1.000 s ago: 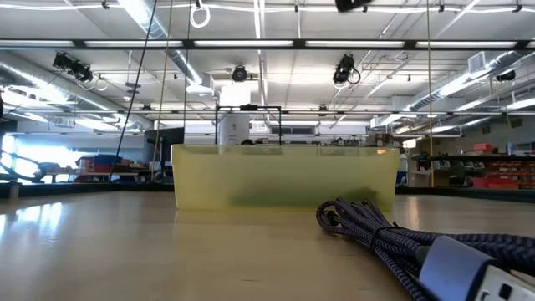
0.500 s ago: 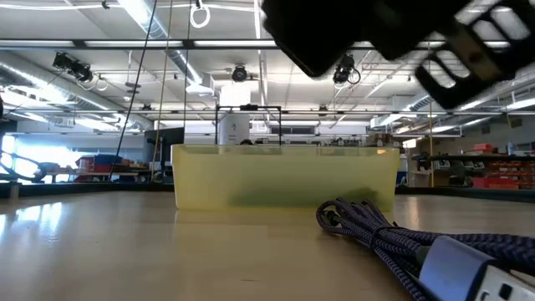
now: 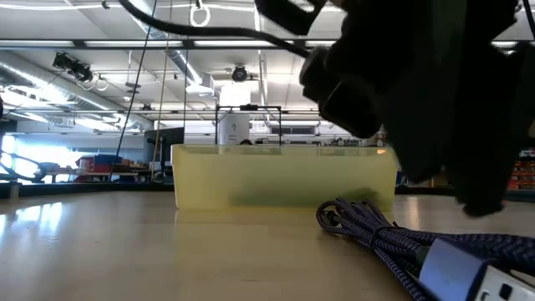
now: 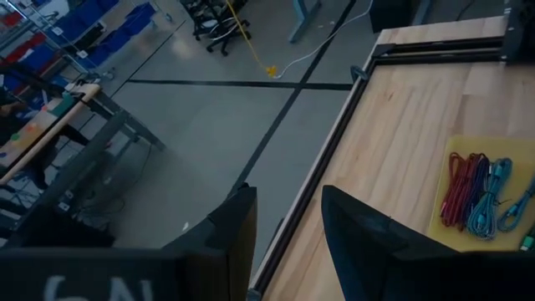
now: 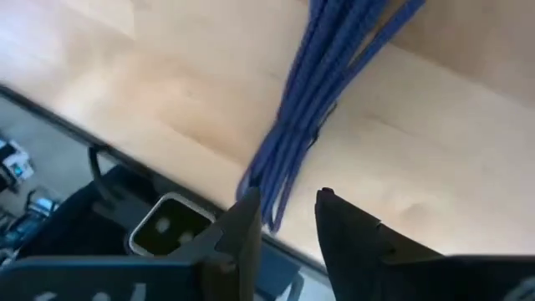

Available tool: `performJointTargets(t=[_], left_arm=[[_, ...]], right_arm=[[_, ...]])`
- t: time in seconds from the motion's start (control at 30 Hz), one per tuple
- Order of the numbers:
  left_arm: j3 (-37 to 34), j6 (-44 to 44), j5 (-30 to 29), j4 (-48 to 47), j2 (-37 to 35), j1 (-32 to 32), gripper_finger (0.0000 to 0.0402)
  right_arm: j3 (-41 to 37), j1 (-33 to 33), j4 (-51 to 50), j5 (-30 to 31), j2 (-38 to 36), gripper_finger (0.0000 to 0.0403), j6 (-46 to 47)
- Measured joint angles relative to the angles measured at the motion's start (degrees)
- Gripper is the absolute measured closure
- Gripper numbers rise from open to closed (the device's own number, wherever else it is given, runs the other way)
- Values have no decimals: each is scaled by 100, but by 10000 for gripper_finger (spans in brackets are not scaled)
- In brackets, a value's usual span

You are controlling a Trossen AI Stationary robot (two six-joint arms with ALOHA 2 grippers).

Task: Pick and place USB-C Cables
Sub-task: Put the purple charger cable into the yellow bin

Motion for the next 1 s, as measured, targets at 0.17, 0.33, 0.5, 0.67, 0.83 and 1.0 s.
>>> performJointTargets(t=[0.17, 0.33, 0.5, 0.67, 0.83, 1.0], left_arm=[[0, -8, -9, 2, 0, 0, 260], [0, 17, -6, 0, 0, 2, 260], [0, 29, 4, 0, -2, 0, 260], [0, 31, 6, 0, -2, 0, 260], [0, 34, 6, 0, -2, 0, 260], [0, 32, 6, 0, -2, 0, 260]], right_arm=[[0, -4, 286, 196, 254, 260, 45], [30, -11, 796, 119, 590, 236, 108], [39, -2, 1072, -60, 793, 236, 395], [35, 2, 920, -84, 793, 284, 406], [21, 2, 864, -134, 797, 376, 377], [6, -4, 1119, -215, 776, 385, 57]])
